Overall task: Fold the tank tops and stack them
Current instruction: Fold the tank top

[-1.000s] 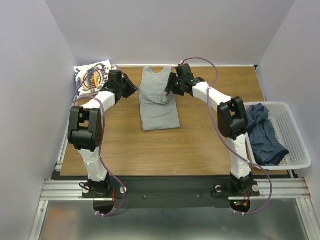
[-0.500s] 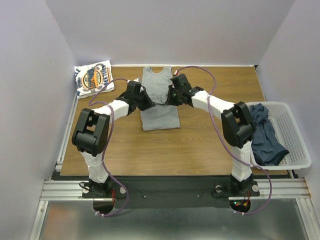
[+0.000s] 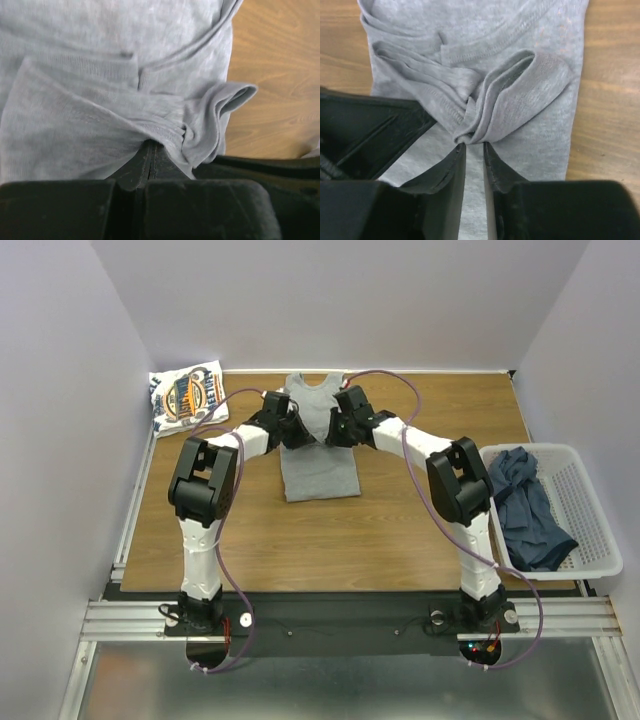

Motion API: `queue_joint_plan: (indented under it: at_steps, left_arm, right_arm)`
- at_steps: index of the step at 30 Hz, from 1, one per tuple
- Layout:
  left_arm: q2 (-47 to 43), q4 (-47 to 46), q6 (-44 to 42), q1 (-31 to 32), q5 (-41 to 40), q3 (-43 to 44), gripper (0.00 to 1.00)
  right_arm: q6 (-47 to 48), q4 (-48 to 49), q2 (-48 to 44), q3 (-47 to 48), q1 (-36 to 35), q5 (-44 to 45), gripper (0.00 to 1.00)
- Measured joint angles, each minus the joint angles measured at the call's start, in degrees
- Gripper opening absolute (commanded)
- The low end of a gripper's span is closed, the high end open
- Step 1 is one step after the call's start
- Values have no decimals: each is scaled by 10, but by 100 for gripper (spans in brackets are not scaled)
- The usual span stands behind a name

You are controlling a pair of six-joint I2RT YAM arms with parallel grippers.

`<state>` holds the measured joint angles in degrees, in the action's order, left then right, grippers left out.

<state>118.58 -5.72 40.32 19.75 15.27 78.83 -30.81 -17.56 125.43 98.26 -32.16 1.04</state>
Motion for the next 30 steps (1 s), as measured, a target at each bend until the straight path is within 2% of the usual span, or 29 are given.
queue_joint_plan:
  at_steps: [7,14,18,20,26,30]
  left_arm:
    - [23,2,0,-24,-1,53,0]
    - [42,2,1,-47,-4,73,0]
    - [52,5,2,-58,-5,73,9]
    - [52,5,1,-63,-5,73,16]
    - [36,6,-9,-71,-12,69,20]
    - [19,13,-24,-74,-22,69,30]
  right_arm:
    - [9,1,5,36,0,25,46]
    - [16,2,18,64,3,45,49]
    - [21,2,19,64,3,48,49]
    - [25,1,19,64,3,48,49]
    - [32,2,51,87,3,50,48]
    - [37,2,94,125,4,60,48]
